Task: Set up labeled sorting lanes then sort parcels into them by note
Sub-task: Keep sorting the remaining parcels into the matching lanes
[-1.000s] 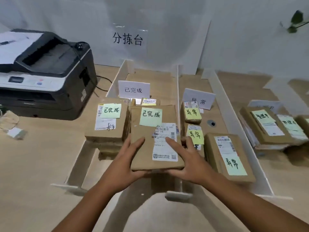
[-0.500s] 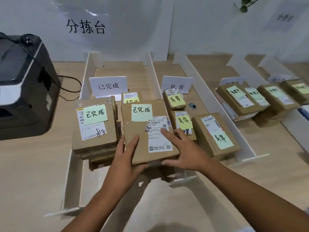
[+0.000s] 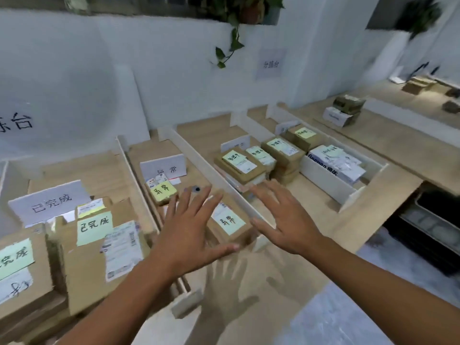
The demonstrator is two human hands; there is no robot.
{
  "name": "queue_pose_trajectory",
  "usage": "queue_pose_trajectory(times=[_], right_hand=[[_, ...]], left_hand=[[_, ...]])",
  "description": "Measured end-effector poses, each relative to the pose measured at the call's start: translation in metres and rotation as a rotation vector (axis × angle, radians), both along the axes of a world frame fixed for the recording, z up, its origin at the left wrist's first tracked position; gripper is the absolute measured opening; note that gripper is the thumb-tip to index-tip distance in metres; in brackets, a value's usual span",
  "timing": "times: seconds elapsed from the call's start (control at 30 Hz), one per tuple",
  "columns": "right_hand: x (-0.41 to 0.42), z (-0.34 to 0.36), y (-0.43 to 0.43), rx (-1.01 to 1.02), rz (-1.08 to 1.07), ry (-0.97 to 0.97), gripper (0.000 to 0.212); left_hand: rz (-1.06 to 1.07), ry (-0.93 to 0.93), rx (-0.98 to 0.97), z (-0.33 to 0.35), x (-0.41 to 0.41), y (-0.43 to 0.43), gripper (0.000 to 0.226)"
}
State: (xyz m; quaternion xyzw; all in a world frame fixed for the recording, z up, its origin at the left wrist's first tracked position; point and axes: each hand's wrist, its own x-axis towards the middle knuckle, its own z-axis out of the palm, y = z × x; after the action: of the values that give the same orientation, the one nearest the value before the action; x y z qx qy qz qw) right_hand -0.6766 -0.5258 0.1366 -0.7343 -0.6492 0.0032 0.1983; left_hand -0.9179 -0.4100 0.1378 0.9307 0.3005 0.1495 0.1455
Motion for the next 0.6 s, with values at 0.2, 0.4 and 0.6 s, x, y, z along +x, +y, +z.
queue_pose_trajectory(times=[0.2,0.4,0.6], right_hand=[[0.125,0.023,-0.116,0.07,-0.249,-0.063,0.07],[0.264,0.036,-0.229,0.05,-0.504,-0.053,0.074],[0.387,0.051,-0.308,-0.042,-0.611,-0.069,0.076]], left_hand=[[-0.157,-0.04,0.043,0.012,0.188,-0.072,0.115],[-0.236,-0.027,0.089,0.019,0.373,-0.148,0.114],[-0.313,-0.077,0.096,0.028,0.517,-0.196,0.11]])
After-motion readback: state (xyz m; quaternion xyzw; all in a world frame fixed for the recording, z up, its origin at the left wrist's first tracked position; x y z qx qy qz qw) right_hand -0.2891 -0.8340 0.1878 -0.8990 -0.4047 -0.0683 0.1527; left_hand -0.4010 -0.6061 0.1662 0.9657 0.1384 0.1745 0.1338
